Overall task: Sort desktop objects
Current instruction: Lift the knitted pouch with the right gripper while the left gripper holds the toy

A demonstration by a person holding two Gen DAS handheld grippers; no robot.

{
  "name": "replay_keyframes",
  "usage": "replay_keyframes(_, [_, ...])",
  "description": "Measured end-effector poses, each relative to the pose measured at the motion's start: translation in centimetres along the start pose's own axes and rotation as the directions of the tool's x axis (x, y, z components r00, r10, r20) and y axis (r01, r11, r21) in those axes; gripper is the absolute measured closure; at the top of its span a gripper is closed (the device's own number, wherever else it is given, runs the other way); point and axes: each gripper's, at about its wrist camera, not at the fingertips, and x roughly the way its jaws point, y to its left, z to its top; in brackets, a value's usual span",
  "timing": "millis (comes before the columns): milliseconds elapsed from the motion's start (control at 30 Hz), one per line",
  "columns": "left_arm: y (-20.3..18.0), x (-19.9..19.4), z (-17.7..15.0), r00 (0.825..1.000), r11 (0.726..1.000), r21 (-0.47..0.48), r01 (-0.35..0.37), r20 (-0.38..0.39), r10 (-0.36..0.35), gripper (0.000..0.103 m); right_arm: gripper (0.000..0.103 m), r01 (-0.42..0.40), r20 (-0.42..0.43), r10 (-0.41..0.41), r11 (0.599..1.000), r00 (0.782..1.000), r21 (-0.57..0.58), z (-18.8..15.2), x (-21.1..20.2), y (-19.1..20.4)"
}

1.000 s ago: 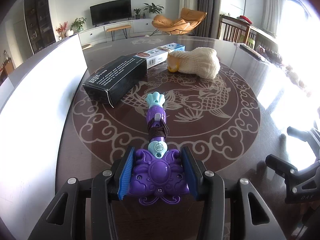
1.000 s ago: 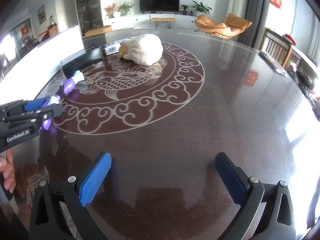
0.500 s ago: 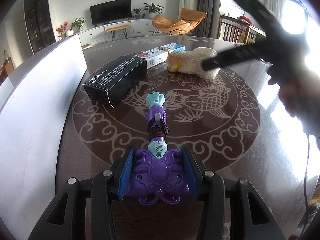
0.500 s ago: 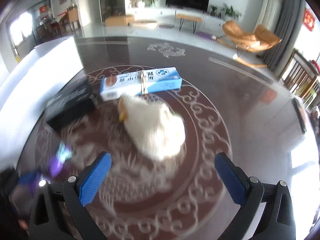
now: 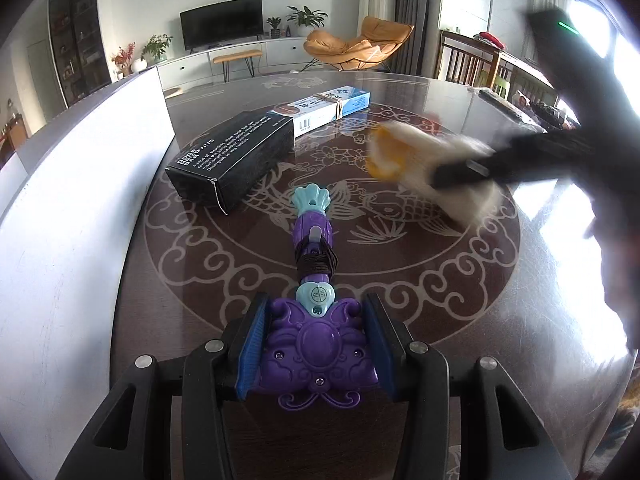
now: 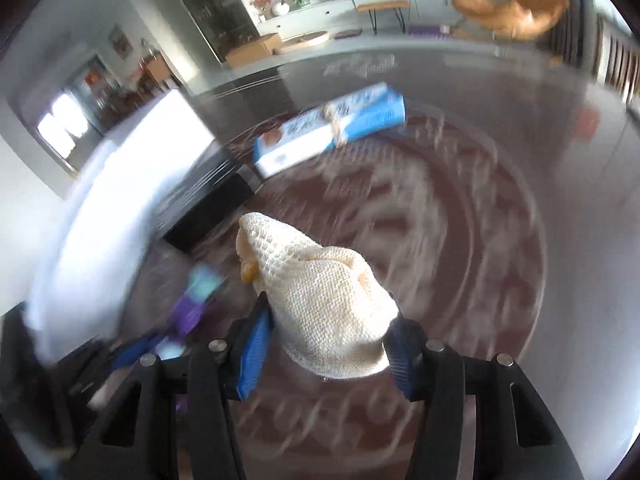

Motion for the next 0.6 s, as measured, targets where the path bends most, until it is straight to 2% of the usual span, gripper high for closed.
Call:
replay_keyframes(67, [0.0,0.0,0.0,1.0,1.0,0.0,0.0,0.0,0.0,0.056,0.049,-0.104,-0.016,0.106,0.992,0.994,0.072,-3.2,-1.6,-1.0])
replay_keyframes(100, [0.0,0.0,0.0,1.0,1.0,0.0,0.0,0.0,0.0,0.056,0.047,-0.127,-0.022,0.129,0.988,0.991,0.093,-5.3,-2.5,-1.6])
replay_keyframes(133, [0.0,0.0,0.0,1.0,1.0,-0.001,0.0,0.0,0.0,0.056,0.038,-0.118,-0.022,0.12,0.989,0.992,0.092,-6.4,-3.0,-1.8])
replay_keyframes(167, [0.0,0.0,0.0,1.0,1.0,-0.001,0.001,0.0,-0.001,0.056,0.032,-0.073,-0.016,0.075,0.995,0.997,0.072,-7.9,-3.9,-2.3])
replay_keyframes(200, [-0.1,0.0,0.0,1.0,1.0,-0.002,0.002,0.0,-0.002,0.056,0.021,-0.036,0.008,0.035,0.998,0.999,0.044,-8.6,-4.7,-2.3])
replay_keyframes(267, [0.2,-0.1,-0.1,1.0,1.0,-0.009,0.011,0.001,-0.011,0.057,0.009,0.073,0.061,-0.071,0.997,0.996,-0.025,-9.2,-6.3,-2.2])
replay_keyframes(333, [0.9,-0.4,-0.4,0.999,0.998,-0.036,0.05,0.006,-0.05,0.057,0.008,0.132,0.082,-0.123,0.984,0.989,-0.117,-10.0,-7.4,-1.5])
replay_keyframes(433, [1.4,-1.9,-2.3,0.994,0.992,-0.049,0.112,0.015,-0.112,0.057,0.008,0.14,0.058,-0.129,0.956,0.99,-0.257,-11.0,-7.6,0.3])
replay_keyframes(533, [1.2,-3.6,-4.4,0.992,0.992,-0.03,0.125,0.016,-0.124,0.056,0.008,0.185,0.076,-0.169,0.897,0.983,-0.401,-12.1,-7.7,2.1])
replay_keyframes(600, [1.0,-4.3,-5.3,0.993,0.992,-0.018,0.122,0.013,-0.121,0.056,0.008,0.222,0.095,-0.201,0.869,0.975,-0.443,-11.9,-7.3,2.8])
